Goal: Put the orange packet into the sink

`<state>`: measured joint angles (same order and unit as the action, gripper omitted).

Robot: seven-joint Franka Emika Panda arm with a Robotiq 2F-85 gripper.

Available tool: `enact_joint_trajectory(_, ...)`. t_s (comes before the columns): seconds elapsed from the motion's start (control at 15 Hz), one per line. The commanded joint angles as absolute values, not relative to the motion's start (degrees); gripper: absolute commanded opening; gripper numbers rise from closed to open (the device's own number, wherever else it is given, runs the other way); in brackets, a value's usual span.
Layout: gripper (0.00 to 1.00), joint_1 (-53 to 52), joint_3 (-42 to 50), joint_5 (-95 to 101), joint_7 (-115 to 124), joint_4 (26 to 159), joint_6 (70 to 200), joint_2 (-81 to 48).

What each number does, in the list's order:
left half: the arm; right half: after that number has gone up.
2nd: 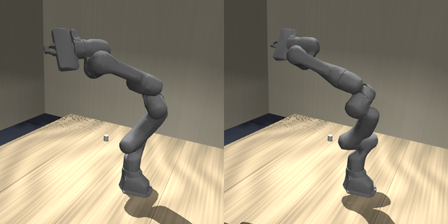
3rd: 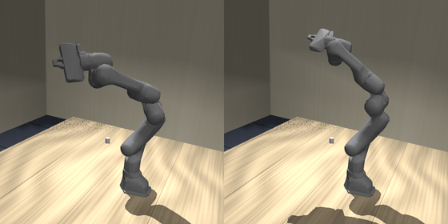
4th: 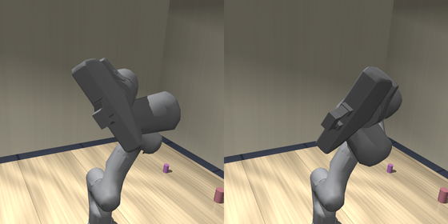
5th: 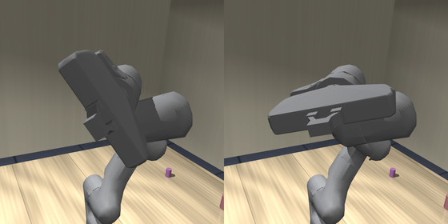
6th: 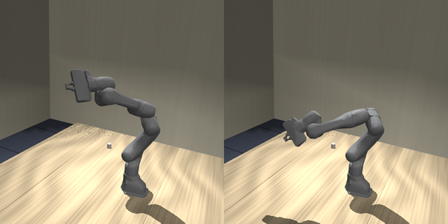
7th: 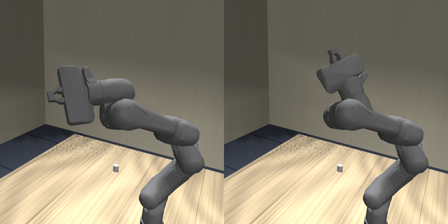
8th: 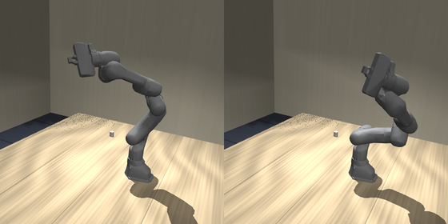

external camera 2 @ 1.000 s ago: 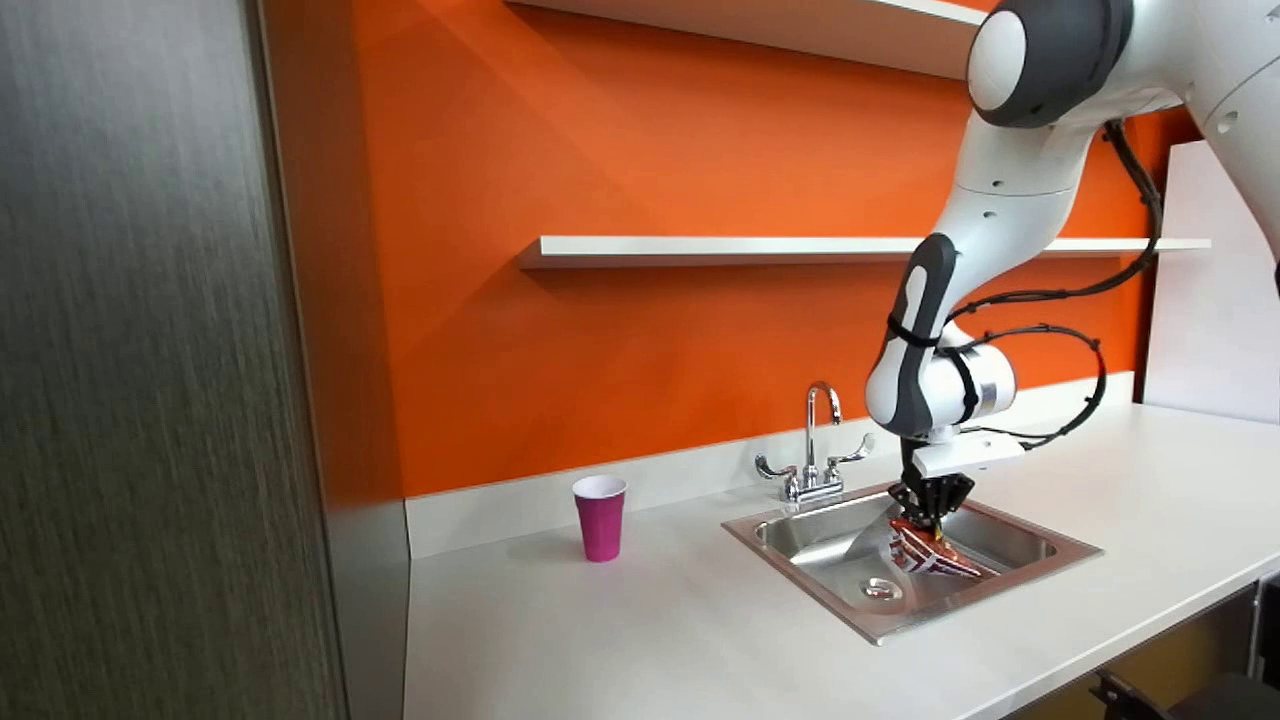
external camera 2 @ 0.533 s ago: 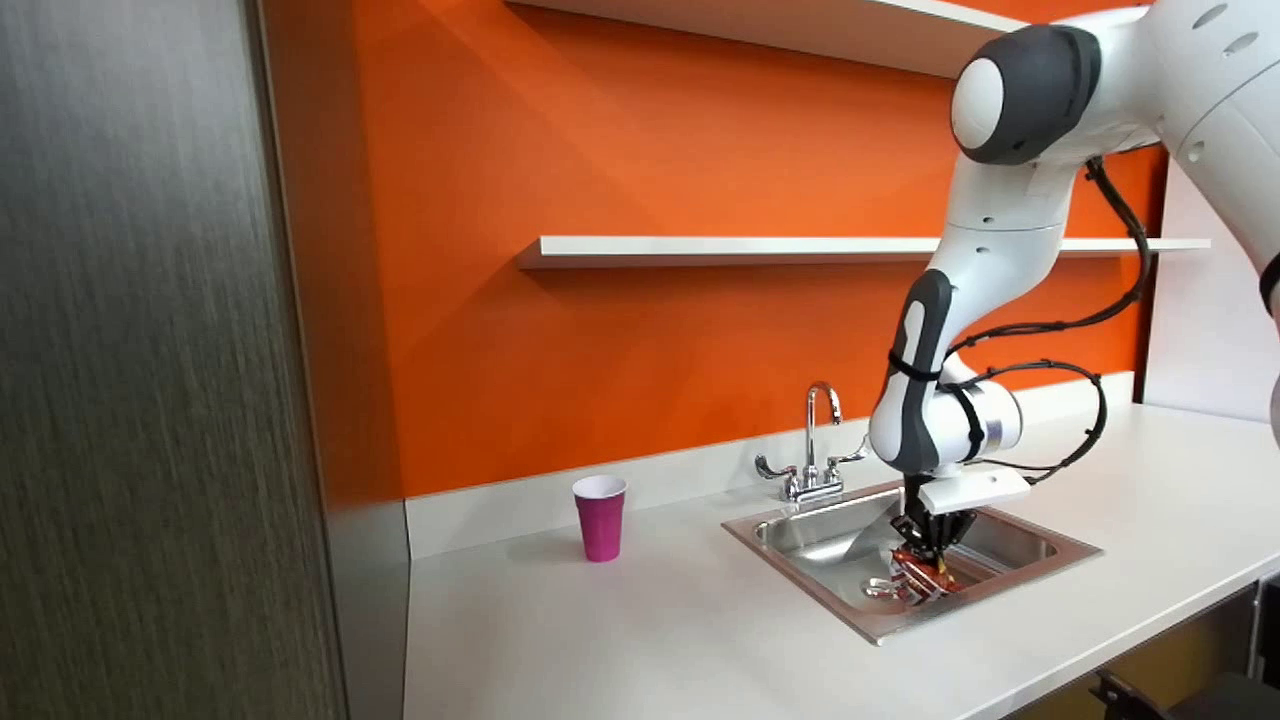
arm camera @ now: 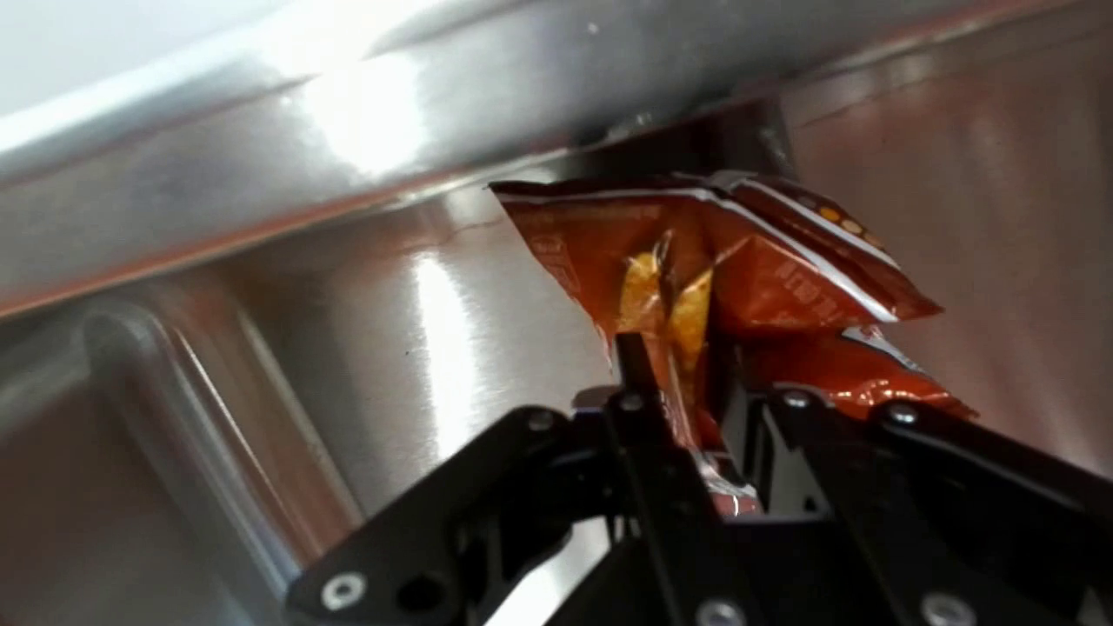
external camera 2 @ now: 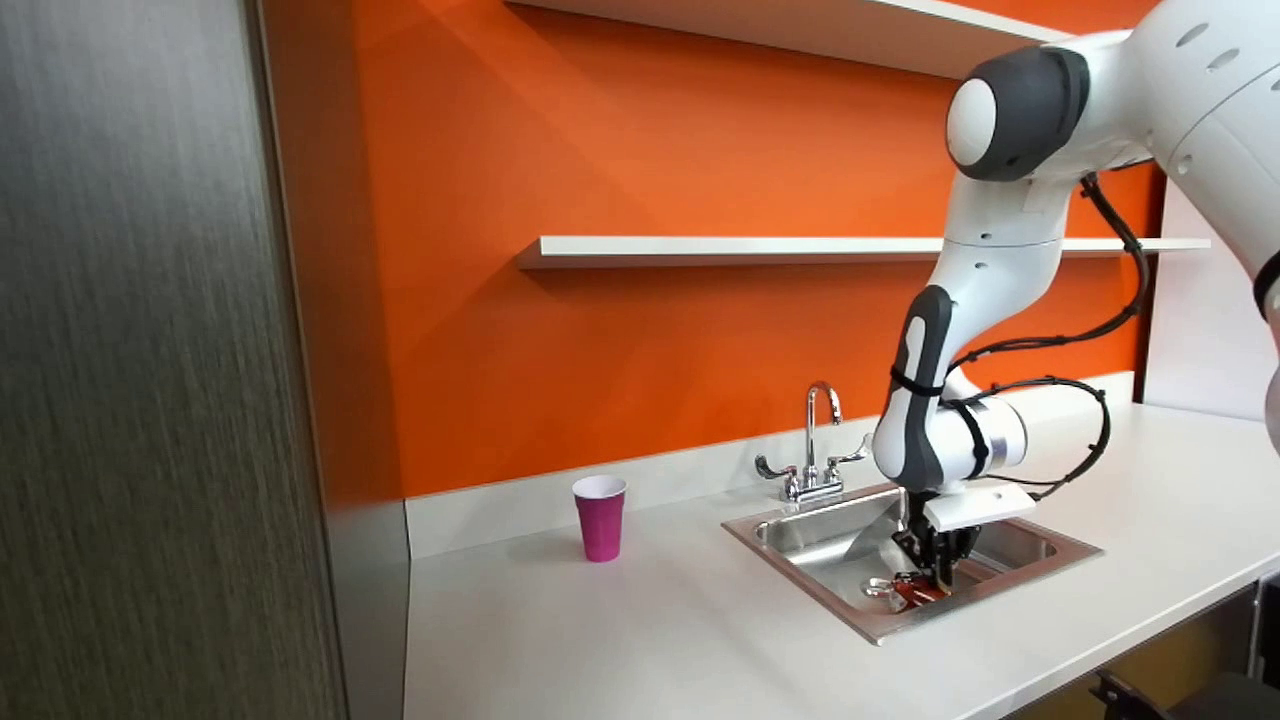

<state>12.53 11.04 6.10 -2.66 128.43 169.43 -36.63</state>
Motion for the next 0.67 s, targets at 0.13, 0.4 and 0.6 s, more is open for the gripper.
enact_joint_trajectory(0.13, 0.72, 14.12, 9.75, 5.51, -5.38, 129.25, 170.64, -34.55)
enact_joint_trajectory(0.4, 0.99, 14.48, 9.07, 5.54, -6.40, 130.68, 170.56, -30.99)
enact_joint_trajectory(0.6, 1.00, 17.45, 5.18, 4.61, -9.60, 132.50, 168.71, -26.94)
